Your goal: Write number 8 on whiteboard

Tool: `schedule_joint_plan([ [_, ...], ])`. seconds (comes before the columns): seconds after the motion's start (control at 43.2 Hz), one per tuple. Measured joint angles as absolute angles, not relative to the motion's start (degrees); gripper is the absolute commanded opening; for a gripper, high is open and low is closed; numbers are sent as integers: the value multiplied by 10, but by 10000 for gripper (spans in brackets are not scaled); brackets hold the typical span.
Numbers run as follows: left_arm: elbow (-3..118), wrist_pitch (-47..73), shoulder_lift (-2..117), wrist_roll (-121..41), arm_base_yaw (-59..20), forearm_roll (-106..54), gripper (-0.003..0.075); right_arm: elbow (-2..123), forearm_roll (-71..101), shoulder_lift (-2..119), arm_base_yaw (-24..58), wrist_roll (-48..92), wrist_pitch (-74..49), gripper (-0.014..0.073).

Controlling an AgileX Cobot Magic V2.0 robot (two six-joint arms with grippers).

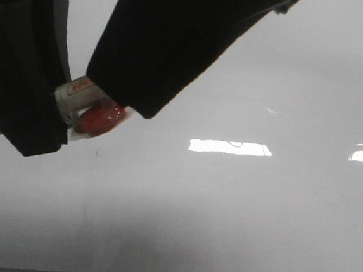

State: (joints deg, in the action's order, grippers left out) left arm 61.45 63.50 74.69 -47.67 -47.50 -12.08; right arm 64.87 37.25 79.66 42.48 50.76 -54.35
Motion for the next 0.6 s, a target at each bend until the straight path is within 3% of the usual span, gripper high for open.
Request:
schedule_joint_plan([
  [0.255,616,639,747,-470,-475,-122,-13,649,371,802,425,504,-558,9],
  [0.347,616,639,747,-467,-475,-123,-13,649,371,802,425,503,-559,-49],
  [0.44,616,640,747,-465,-475,-125,7,650,371,803,425,502,-562,-52],
  [0.532,616,640,747,-462,-475,-125,107,651,369,803,425,499,-564,-53],
  [0.602,616,639,747,-460,-475,-125,277,651,368,803,425,499,-564,-53],
])
